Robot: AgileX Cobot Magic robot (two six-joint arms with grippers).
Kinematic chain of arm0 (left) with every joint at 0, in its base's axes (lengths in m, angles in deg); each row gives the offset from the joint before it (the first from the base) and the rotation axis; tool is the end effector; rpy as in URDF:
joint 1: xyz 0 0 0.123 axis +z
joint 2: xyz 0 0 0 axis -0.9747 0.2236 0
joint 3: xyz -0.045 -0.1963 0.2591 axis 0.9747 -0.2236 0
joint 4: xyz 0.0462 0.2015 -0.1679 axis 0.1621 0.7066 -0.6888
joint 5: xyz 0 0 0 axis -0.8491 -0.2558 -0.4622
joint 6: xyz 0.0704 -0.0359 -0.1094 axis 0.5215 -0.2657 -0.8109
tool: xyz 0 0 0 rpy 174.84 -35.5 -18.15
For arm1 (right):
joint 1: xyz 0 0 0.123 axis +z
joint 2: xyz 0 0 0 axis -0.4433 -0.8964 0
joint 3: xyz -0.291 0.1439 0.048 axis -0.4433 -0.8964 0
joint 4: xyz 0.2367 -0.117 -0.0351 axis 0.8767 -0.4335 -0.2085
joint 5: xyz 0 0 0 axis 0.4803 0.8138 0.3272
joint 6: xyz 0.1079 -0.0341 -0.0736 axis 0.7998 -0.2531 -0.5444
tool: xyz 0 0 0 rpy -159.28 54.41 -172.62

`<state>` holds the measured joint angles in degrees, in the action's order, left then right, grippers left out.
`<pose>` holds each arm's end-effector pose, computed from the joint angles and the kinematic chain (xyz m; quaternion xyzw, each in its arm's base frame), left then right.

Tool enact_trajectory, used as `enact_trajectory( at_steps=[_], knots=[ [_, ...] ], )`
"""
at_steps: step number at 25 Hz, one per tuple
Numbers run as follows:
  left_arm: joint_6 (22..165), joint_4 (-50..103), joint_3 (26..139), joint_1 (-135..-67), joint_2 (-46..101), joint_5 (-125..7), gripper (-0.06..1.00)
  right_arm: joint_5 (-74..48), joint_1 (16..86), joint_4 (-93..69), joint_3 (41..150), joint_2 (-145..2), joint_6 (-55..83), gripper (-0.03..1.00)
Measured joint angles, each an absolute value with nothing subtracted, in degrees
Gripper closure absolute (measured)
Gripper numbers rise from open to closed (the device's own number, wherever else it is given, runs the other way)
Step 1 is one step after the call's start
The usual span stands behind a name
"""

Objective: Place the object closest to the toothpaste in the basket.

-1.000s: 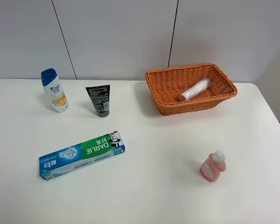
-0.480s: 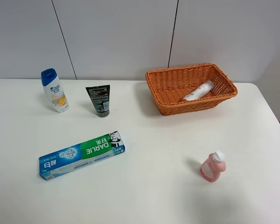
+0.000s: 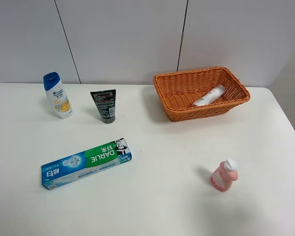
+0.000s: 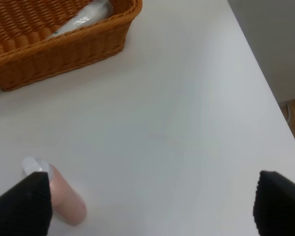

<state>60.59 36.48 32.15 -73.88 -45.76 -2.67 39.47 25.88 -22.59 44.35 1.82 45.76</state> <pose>0.0030 -0.0063 0.2677 -0.0134 0.8470 -0.0068 0.5313 0.0014 -0.0063 0.2640 0.0688 0.8530 0.0103 0.5172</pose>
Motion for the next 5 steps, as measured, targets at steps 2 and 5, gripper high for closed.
enact_trajectory(
  at_steps=[2, 5],
  knots=[
    [60.6, 36.5, 32.2, -73.9, -45.8, -2.7, -0.05, 39.5, 25.9, -22.6, 44.3, 1.8, 45.8, 0.16],
    [60.6, 36.5, 32.2, -73.9, -45.8, -2.7, -0.05, 39.5, 25.9, -22.6, 44.3, 1.8, 45.8, 0.16]
  ],
)
